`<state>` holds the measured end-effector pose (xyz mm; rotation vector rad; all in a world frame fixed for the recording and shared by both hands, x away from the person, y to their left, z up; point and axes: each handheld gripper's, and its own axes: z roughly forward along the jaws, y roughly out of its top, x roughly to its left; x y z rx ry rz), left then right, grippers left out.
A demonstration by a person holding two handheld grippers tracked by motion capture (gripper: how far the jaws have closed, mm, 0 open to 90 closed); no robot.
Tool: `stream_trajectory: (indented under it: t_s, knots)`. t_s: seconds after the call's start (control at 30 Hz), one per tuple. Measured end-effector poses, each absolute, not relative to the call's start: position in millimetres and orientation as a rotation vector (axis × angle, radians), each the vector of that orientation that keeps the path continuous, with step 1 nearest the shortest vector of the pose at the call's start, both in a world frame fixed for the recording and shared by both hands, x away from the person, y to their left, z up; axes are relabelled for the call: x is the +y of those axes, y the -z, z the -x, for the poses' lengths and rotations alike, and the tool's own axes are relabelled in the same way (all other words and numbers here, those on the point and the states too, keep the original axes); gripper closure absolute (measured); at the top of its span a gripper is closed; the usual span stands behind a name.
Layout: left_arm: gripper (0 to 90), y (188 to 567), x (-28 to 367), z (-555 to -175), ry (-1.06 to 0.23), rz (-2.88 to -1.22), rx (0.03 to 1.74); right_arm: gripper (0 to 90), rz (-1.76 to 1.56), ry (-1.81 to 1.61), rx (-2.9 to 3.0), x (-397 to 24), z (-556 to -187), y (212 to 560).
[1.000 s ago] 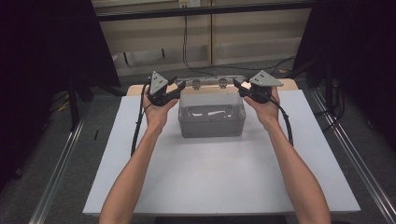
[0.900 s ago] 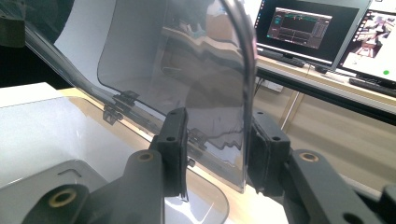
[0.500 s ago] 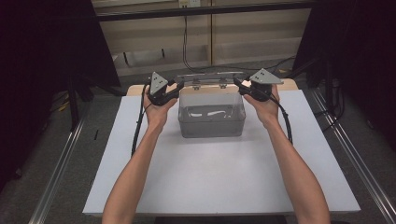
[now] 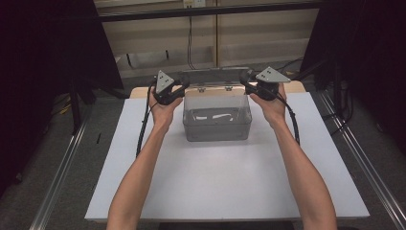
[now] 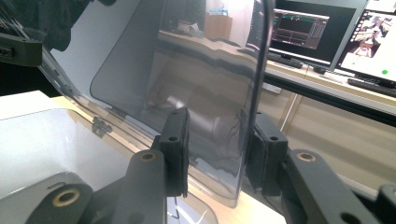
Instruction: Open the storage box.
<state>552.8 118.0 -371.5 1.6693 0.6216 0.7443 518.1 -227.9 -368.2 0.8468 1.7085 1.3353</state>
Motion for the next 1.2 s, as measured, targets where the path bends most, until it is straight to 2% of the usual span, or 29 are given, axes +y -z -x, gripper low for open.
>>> stream_trajectory:
  t_s: [0.13, 0.43, 0.67, 0.8, 1.03, 1.2]
  knots:
    - [69.1, 369.9, 118.1, -555.7, -0.746, -1.673, 0.62, 63.4, -0.855, -1.342, 1.699, -228.9, -520.9, 368.5]
    - [70.4, 367.8, 117.4, -561.8, -0.753, -1.669, 0.629, 56.7, -0.866, -1.308, 1.714, -231.6, -529.4, 368.0]
    - [71.3, 366.3, 116.9, -565.4, -0.752, -1.672, 0.634, 48.2, -0.923, -1.315, 1.734, -239.8, -537.1, 380.9]
    - [71.5, 366.0, 116.2, -566.9, -0.749, -1.667, 0.638, 49.1, -0.943, -1.324, 1.754, -238.5, -540.8, 388.7]
    - [71.7, 365.0, 116.3, -569.5, -0.746, -1.674, 0.64, 58.0, -0.929, -1.348, 1.765, -237.5, -546.3, 396.0]
    - [71.9, 363.8, 116.6, -570.8, -0.74, -1.678, 0.64, 58.5, -0.949, -1.344, 1.767, -241.5, -551.2, 399.7]
